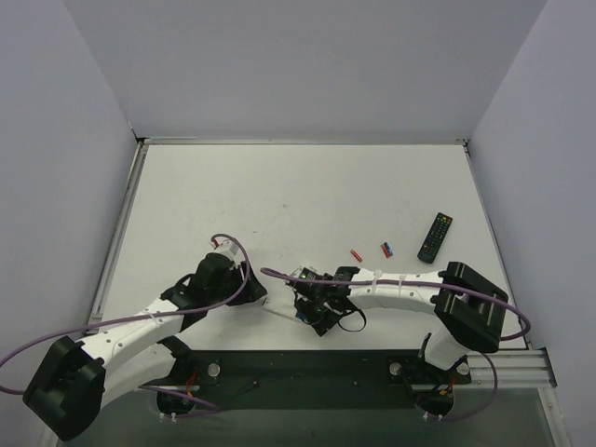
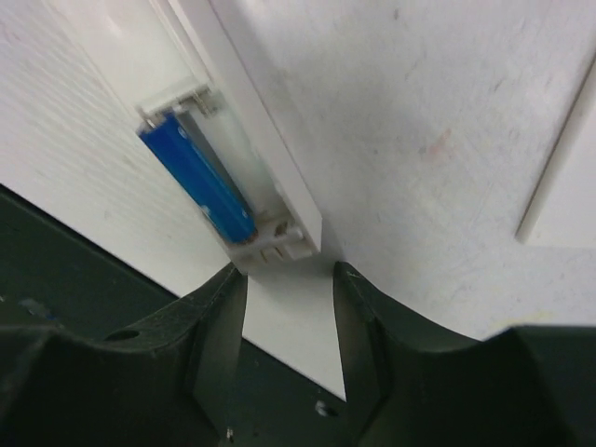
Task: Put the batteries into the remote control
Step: Adjust the remote control at the center of the board, then adjust the battery in the remote control.
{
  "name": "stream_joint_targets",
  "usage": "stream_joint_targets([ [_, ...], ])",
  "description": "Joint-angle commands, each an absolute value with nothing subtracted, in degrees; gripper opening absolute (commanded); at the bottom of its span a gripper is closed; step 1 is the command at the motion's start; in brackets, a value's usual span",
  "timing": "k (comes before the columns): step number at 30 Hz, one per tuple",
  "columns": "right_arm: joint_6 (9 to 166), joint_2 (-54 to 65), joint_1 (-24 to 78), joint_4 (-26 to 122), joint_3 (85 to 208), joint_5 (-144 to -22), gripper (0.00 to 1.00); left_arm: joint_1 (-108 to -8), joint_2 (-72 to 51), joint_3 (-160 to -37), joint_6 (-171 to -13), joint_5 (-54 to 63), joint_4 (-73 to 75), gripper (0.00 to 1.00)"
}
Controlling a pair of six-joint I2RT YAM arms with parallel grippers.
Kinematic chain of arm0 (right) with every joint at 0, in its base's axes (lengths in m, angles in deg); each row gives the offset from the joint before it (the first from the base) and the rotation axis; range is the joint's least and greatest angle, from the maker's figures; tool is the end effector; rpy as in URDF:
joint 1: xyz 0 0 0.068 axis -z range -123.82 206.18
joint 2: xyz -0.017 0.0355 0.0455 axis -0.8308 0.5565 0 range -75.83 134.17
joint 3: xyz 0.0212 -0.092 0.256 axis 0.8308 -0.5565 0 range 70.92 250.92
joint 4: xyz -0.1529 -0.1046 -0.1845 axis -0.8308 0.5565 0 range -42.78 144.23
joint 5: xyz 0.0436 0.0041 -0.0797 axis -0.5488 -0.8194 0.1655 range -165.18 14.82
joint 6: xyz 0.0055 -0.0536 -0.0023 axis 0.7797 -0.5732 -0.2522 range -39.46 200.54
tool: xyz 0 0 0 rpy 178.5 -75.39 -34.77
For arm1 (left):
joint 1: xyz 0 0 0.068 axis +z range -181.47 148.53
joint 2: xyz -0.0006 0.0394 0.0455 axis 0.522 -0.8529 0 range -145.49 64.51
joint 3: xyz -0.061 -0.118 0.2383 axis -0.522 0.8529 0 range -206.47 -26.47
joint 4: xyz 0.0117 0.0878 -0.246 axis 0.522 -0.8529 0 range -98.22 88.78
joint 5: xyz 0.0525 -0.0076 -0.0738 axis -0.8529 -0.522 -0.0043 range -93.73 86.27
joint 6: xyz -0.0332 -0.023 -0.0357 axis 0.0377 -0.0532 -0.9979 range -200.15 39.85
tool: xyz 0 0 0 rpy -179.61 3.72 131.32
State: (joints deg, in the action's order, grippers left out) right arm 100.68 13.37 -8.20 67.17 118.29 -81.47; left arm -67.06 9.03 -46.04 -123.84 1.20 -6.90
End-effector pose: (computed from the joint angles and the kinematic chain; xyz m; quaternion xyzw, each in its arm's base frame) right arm 0.1221 0.2637 0.1624 -0.3771 0.8920 0.2030 0.1444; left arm 0.1495 -0.1107 0.1633 -0.0467 0.9102 -0.2916 0.2905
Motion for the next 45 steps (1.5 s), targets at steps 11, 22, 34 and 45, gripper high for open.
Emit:
stream_joint_targets([
  [11,96.9,16.7,1.9,60.0,121.9,-77.0,0.36,-67.2,11.2,-44.0,-126.6,0.7,-2.8,0.59],
  [22,94.7,11.8,3.7,59.4,123.6,-80.4,0.38,-68.5,14.0,-46.1,-121.6,4.2,-8.6,0.60],
  [34,91.0,7.0,3.5,55.3,122.5,-87.9,0.73,-77.1,9.9,-50.2,-119.2,5.8,-12.4,0.68],
  [45,90.7,11.5,3.1,52.1,121.5,-88.9,0.78,-81.0,1.1,-53.4,-117.1,7.8,-12.0,0.68],
])
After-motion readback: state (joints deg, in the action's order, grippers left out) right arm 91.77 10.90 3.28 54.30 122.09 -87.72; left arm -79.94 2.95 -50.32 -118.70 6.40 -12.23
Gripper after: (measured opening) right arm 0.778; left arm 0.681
